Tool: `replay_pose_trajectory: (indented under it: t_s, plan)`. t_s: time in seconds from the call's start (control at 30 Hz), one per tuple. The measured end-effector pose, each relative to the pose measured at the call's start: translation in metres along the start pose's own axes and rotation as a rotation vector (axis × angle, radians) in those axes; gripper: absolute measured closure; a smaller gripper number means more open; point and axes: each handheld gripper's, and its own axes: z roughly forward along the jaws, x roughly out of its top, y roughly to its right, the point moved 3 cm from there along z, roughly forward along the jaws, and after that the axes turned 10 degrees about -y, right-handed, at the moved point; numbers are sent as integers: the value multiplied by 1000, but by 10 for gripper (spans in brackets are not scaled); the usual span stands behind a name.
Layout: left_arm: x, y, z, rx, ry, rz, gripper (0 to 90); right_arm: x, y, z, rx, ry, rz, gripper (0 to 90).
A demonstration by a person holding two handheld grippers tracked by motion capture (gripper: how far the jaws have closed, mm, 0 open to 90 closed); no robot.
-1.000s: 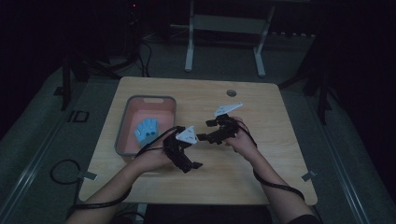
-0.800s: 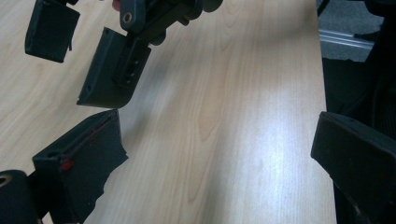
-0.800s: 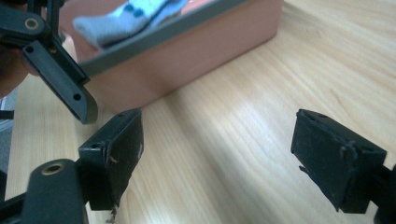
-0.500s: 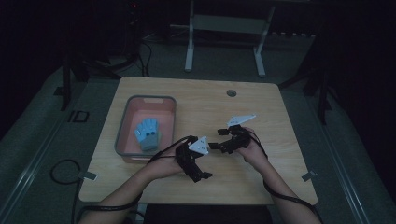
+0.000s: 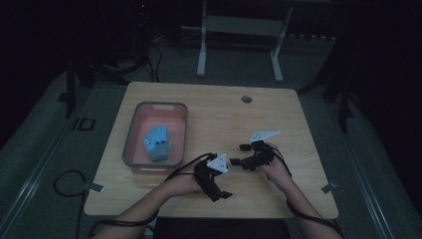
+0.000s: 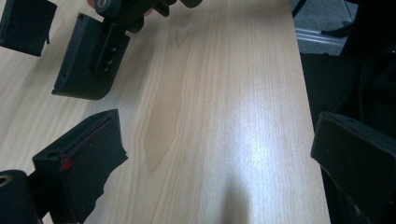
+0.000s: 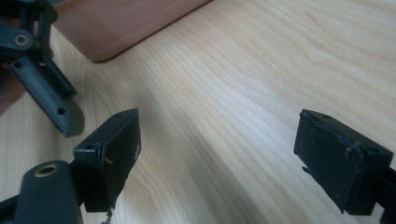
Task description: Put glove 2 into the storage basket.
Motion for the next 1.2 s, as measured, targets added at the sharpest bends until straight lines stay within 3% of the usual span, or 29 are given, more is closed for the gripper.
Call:
replay_pose_trajectory:
  t_s: [0.33,0.63,1.2]
  plan:
    - [-5,1,20,-5,-22,16,27,-25,6,4,-7,-3,45,148]
    - [-6,-2,32,2,-18,6,27,-36,7,0,-32,2,49,149]
    - [-10,-3,34,3,-15,-2,27,-42,9,-5,-58,34,44,149]
